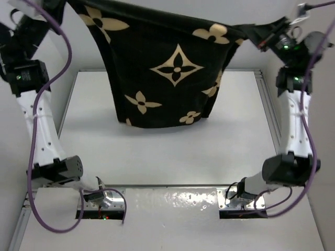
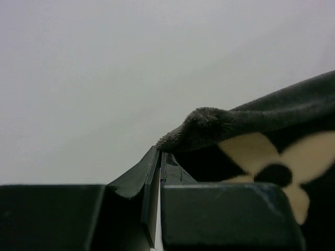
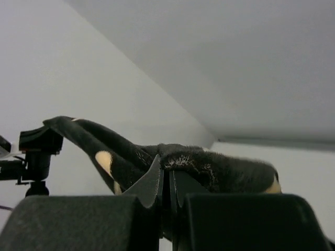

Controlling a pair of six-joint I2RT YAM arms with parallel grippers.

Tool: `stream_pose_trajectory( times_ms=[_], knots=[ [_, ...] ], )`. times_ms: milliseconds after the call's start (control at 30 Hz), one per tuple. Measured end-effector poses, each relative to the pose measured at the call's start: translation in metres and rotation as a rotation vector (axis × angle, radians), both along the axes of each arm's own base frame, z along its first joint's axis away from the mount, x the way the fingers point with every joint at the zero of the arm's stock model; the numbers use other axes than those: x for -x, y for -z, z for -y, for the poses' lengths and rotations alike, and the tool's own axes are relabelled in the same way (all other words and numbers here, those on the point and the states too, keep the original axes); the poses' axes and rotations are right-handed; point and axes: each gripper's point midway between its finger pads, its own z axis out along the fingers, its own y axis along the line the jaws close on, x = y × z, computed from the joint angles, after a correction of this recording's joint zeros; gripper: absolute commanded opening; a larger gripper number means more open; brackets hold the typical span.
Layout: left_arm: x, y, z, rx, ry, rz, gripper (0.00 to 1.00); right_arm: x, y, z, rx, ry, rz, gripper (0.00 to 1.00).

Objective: Put the pillow into the pillowcase

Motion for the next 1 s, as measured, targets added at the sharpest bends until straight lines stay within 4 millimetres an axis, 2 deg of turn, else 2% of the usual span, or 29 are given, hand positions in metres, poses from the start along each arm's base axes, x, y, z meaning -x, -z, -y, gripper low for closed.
stream_pose_trajectory(
  times_ms=[33, 67, 133, 200, 267, 333, 433, 600, 700, 733, 767, 800, 900, 1000],
  knots=[
    [-0.009, 0.013, 0.001, -0.006, 0.009, -0.034, 0.00, -0.019, 0.023, -0.004, -0.011, -0.009, -0.071, 0.00],
    [-0.028, 0.037, -0.001, -0.005, 0.018, -0.102, 0.00, -0.033, 0.044, -0.009, -0.016, -0.014, -0.135, 0.00],
    [-0.058, 0.086, -0.001, -0.005, 0.031, -0.234, 0.00, -0.044, 0.073, -0.023, -0.005, -0.021, -0.210, 0.00],
    [-0.076, 0.126, 0.003, -0.008, 0.046, -0.349, 0.00, -0.040, 0.079, -0.039, 0.020, -0.035, -0.218, 0.00],
    [-0.082, 0.148, 0.011, -0.014, 0.065, -0.420, 0.00, -0.031, 0.071, -0.051, 0.041, -0.046, -0.183, 0.00],
    [-0.081, 0.154, 0.016, -0.020, 0.079, -0.444, 0.00, -0.017, 0.060, -0.061, 0.058, -0.061, -0.142, 0.00],
    [-0.076, 0.152, 0.021, -0.015, 0.103, -0.446, 0.00, -0.001, 0.045, -0.066, 0.080, -0.065, -0.085, 0.00],
    [-0.066, 0.146, 0.022, 0.017, 0.182, -0.458, 0.00, 0.006, 0.029, -0.066, 0.101, -0.046, -0.027, 0.00],
    [-0.054, 0.145, 0.030, -0.005, 0.274, -0.454, 0.18, 0.008, 0.027, -0.066, 0.121, -0.030, -0.011, 0.00],
    [-0.049, 0.147, 0.033, -0.015, 0.306, -0.455, 0.32, 0.009, 0.028, -0.066, 0.127, -0.023, -0.011, 0.00],
    [-0.044, 0.151, 0.036, -0.028, 0.332, -0.455, 0.38, 0.011, 0.027, -0.068, 0.132, -0.019, -0.008, 0.00],
    [-0.038, 0.155, 0.039, -0.039, 0.353, -0.461, 0.49, 0.013, 0.026, -0.069, 0.138, -0.017, -0.003, 0.00],
    [-0.029, 0.162, 0.044, -0.079, 0.374, -0.460, 0.67, 0.020, 0.022, -0.072, 0.146, -0.018, 0.014, 0.00],
    [-0.026, 0.164, 0.048, -0.145, 0.346, -0.430, 0.75, 0.023, 0.020, -0.074, 0.147, -0.023, 0.021, 0.00]
  ],
)
